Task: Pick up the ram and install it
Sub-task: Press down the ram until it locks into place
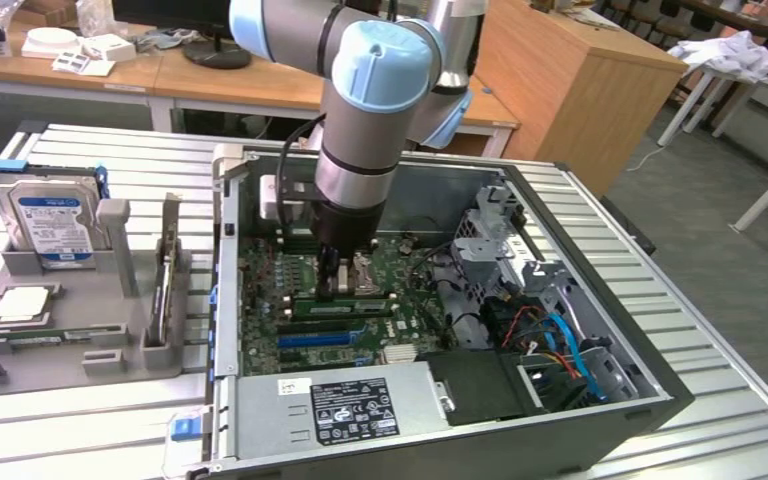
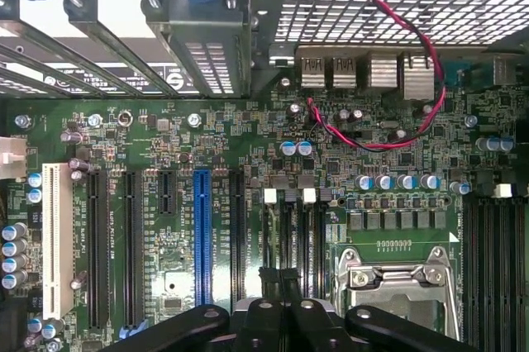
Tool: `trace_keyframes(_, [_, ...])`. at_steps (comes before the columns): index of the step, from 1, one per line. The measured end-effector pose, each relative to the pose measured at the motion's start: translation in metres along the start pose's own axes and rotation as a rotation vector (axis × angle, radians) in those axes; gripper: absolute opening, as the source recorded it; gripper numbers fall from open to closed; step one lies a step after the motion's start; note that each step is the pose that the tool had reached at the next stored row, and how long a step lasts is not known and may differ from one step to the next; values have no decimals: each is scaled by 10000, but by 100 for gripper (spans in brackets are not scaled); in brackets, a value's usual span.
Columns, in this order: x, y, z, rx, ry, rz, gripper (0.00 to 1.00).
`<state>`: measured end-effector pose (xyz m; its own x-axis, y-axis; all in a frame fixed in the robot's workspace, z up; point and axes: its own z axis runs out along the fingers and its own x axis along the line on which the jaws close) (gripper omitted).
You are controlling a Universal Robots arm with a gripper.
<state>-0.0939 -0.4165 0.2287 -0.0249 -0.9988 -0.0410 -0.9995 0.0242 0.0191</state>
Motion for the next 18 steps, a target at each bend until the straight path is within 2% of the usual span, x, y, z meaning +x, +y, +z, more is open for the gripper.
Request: trace_keyframes(18, [11, -1, 26, 1, -1, -1, 11])
